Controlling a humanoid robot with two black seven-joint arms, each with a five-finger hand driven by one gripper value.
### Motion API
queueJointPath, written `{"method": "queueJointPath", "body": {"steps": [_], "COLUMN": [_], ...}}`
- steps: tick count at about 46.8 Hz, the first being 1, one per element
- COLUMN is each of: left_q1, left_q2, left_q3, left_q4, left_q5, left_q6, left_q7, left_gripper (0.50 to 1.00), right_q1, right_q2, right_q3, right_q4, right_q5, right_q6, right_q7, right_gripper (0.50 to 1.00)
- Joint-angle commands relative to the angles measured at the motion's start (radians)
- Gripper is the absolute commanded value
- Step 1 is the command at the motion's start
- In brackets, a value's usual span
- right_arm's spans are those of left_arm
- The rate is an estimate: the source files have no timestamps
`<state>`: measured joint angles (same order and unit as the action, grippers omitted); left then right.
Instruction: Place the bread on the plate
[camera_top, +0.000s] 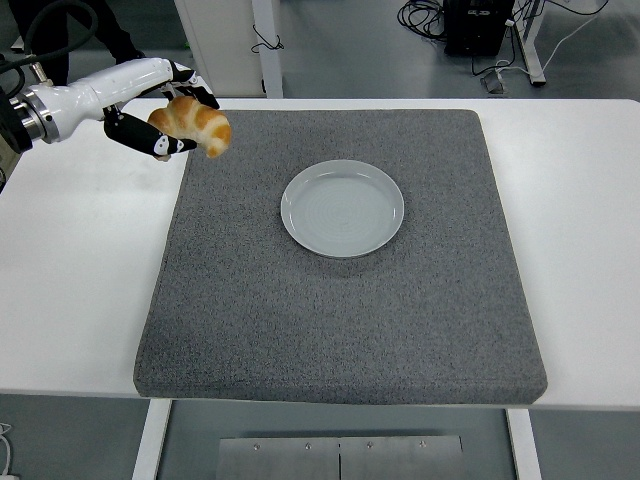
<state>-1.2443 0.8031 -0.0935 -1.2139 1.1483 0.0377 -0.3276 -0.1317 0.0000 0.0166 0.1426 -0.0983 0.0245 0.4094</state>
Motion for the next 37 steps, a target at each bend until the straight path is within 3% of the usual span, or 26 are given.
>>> {"method": "queueJointPath", "body": {"steps": [1, 37], "left_q1": [-0.009, -0.138], "left_q2": [-0.041, -0.337], "left_q3": [0.001, 0.055], "left_q4": [0.026, 0.218], "left_q5": [0.004, 0.005], "left_q6": [-0.004, -0.038], "left_q7": [-0.001, 0.001], "left_gripper": [0.500, 0.500], "right_q1": [0.000, 0.000], "right_q2": [0.000, 0.000], "right_q3": [0.000, 0.000], "right_q4": [0.000, 0.000], "right_q5": [0.000, 0.000], "right_q6": [0.000, 0.000], "right_q7": [-0.001, -0.001], "right_gripper": [1.000, 1.000]}}
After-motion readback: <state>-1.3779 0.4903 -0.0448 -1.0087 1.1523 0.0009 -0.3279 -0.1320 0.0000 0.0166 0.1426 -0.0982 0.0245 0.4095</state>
